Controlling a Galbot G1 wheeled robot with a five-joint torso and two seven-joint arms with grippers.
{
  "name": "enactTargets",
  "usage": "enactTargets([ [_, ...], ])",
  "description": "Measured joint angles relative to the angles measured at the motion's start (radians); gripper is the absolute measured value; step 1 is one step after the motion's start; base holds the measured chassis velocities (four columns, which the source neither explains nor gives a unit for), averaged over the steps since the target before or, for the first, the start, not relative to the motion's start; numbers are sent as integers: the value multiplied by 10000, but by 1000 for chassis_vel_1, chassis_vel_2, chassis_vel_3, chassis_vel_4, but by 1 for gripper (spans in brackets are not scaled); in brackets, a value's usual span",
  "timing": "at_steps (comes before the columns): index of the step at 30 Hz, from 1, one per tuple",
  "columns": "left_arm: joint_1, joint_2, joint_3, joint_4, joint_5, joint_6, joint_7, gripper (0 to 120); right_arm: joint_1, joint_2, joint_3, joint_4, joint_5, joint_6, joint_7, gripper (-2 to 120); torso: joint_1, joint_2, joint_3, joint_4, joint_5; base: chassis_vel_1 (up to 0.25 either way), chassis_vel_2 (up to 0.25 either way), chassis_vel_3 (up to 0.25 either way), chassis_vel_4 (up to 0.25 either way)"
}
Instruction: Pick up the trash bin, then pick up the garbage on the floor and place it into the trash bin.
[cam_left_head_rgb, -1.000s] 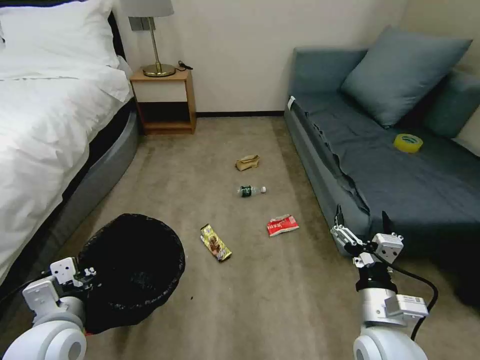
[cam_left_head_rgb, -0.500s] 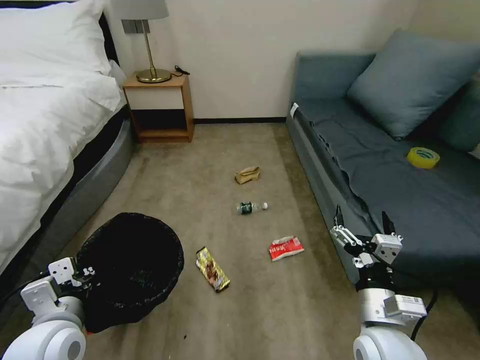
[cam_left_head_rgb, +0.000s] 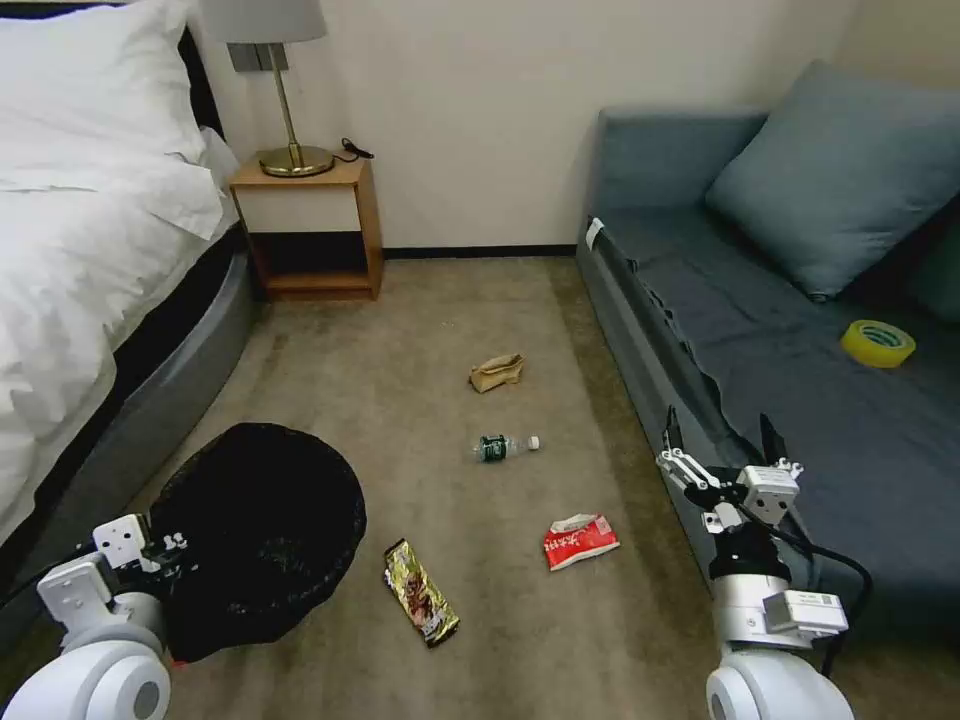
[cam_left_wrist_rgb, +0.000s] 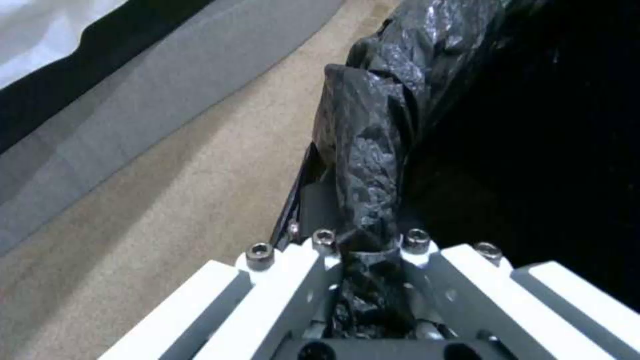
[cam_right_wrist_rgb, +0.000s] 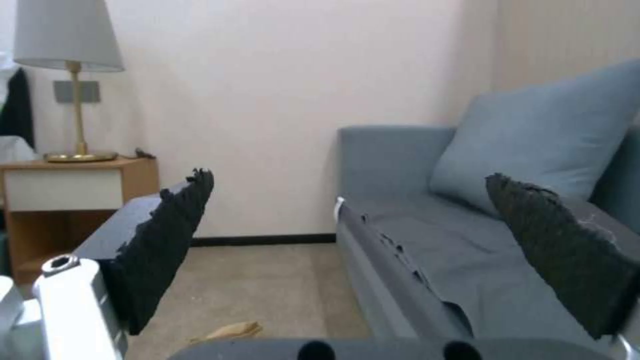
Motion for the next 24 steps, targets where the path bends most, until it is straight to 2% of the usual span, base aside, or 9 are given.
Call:
enactTargets([
  [5,-97,69,-4,161,-51,-7,29,2,204,-458,-189,-12,276,-427,111,100,0,0,-1,0,-1,5,-5,-11,6],
  [10,-210,4,-92,263,-82,-15,65,2,1059,-1896,-1221,-451,1707,-2069,770,100,1,0,0,0,0,0,0,0,0],
  [11,-210,4,-92,263,-82,-15,65,2,1059,-1896,-1221,-451,1707,-2069,770,100,1,0,0,0,0,0,0,0,0],
  [14,-232,-66,-93,337,-47,-42,83,2,1561,-3045,-2149,-966,2800,-2513,1317,100,0,0,0,2,2,0,0,0,0],
  [15,-232,-66,-93,337,-47,-42,83,2,1561,-3045,-2149,-966,2800,-2513,1317,100,0,0,0,2,2,0,0,0,0],
  [18,-220,-187,-87,407,92,-89,115,2,2343,-5271,-3306,-2395,3287,-2229,1501,100,1,0,1,4,0,0,0,0,0],
  [20,-218,-277,-76,423,162,-112,131,2,2786,-6121,-3874,-3209,3324,-1845,1272,100,1,0,0,-1,4,0,0,0,0],
  [21,-218,-277,-76,423,162,-112,131,2,2786,-6121,-3874,-3209,3324,-1845,1272,100,1,0,0,-1,4,0,0,0,0],
  [24,-198,-392,-39,459,305,-148,148,2,3883,-6874,-4926,-4258,3189,-1283,715,100,0,0,0,-3,4,0,0,0,0],
])
